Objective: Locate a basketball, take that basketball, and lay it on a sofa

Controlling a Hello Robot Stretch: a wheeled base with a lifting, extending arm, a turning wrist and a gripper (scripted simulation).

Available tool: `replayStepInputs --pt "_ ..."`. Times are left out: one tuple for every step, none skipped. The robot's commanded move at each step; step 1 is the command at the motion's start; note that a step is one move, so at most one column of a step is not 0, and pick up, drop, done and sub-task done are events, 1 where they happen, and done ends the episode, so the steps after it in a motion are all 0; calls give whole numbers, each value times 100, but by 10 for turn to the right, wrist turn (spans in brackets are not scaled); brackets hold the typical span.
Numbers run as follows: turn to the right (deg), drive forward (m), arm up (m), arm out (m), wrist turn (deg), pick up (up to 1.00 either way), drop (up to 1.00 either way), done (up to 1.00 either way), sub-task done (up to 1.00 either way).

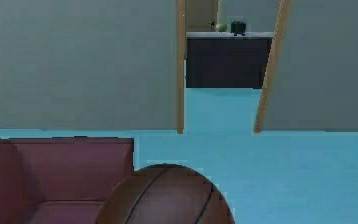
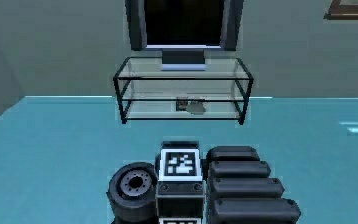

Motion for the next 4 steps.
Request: replayStepInputs --pt "450 0 0 0 0 0 0 0 0" --pt "420 0 0 0 0 0 0 0 0" --pt "450 0 0 0 0 0 0 0 0" --pt "450 0 0 0 0 0 0 0 0"
